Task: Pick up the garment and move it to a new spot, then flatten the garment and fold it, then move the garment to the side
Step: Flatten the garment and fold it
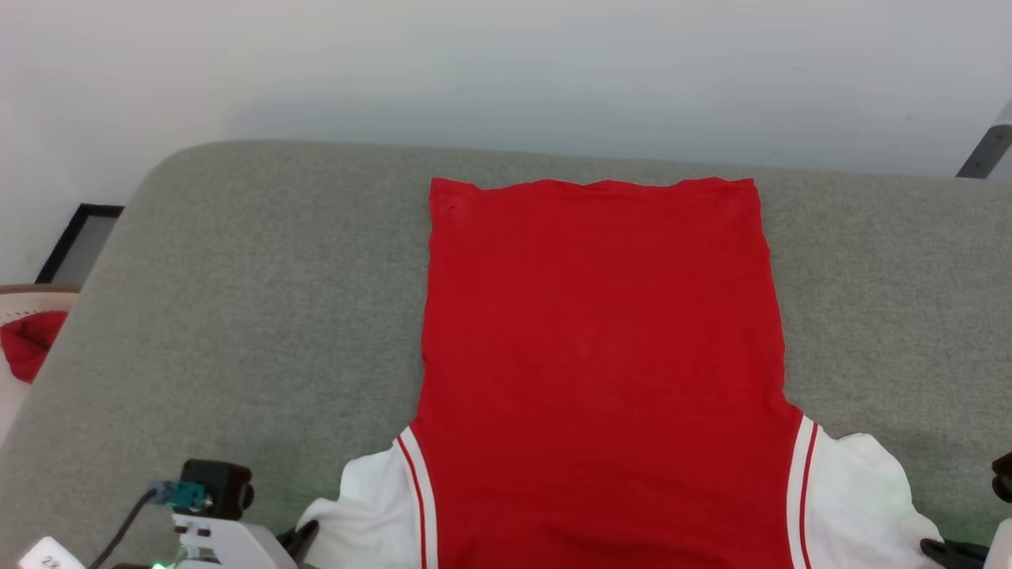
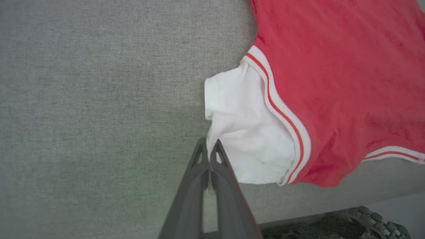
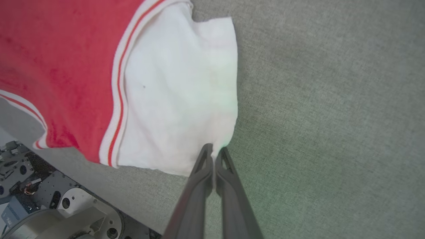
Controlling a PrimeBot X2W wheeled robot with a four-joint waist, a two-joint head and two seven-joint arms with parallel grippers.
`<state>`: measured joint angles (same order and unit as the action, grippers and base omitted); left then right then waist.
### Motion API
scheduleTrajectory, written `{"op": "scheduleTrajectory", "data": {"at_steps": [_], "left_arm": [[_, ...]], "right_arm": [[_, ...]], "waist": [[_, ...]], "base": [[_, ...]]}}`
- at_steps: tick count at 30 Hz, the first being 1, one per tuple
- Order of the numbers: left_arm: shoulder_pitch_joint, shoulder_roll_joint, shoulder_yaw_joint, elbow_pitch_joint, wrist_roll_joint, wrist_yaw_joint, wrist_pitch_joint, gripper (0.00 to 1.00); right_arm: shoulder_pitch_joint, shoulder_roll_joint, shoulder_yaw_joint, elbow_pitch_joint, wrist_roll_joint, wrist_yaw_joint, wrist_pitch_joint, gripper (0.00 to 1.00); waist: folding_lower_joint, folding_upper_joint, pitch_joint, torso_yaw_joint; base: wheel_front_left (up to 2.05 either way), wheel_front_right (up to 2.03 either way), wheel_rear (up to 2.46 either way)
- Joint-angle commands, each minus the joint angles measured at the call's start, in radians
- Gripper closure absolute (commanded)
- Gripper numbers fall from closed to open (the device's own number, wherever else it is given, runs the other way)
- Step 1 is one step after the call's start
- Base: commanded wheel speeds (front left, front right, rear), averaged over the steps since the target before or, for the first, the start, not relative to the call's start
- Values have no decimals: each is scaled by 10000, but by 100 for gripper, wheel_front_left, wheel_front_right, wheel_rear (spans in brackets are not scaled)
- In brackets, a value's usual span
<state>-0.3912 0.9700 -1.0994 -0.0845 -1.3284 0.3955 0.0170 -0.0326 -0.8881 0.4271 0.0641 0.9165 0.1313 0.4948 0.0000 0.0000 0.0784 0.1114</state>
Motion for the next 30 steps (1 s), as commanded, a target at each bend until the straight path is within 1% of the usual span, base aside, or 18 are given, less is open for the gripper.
{"op": "scheduleTrajectory", "data": {"at_steps": [1,2,3,4,9,16,19,22,24,26,30], "left_arm": [[-52,-109,-9,68,38,-58,-31,100],[-84,-158,-12,121,49,-99,-38,100],[-106,-197,-20,172,69,-120,-42,100],[-125,-227,-29,219,93,-155,-39,100],[-173,-353,-10,339,96,-184,-82,100],[-148,-426,42,272,110,-117,-200,100],[-216,-500,59,212,143,-120,-227,100],[-321,-587,67,189,220,-127,-258,100],[-404,-690,28,181,310,-174,-231,100],[-559,-826,-5,194,423,-248,-202,100],[-968,-1199,-105,327,668,-454,-101,100]], "right_arm": [[-88,161,-53,111,-78,-10,60,64],[-158,266,-87,155,-161,-8,89,39],[-222,364,-130,188,-210,-8,122,21],[-245,426,-169,198,-259,-8,164,0],[-341,538,-513,20,-458,-8,723,0],[-615,640,-1704,-900,-699,-8,1944,0],[-1120,764,-2325,-1426,-1126,-8,2111,0],[-1898,992,-2571,-1720,-1553,-8,2094,0],[-2574,1127,-2530,-1680,-1755,-8,2029,0],[-3332,1288,-2468,-1377,-1921,-8,1809,0],[-4926,1528,-2119,-280,-2271,-8,1328,0]], "waist": [[0,0,60,-31],[0,0,90,-38],[0,0,108,-43],[0,0,123,-49],[0,0,182,-74],[0,0,303,-54],[0,0,426,36],[0,0,608,155],[0,0,762,282],[0,0,938,459],[0,0,1343,924]], "base": [[0,0,0],[0,0,0],[0,0,0],[0,0,0],[0,0,0],[0,0,0],[0,0,0],[0,0,0],[0,0,0],[0,0,0],[0,0,0]]}}
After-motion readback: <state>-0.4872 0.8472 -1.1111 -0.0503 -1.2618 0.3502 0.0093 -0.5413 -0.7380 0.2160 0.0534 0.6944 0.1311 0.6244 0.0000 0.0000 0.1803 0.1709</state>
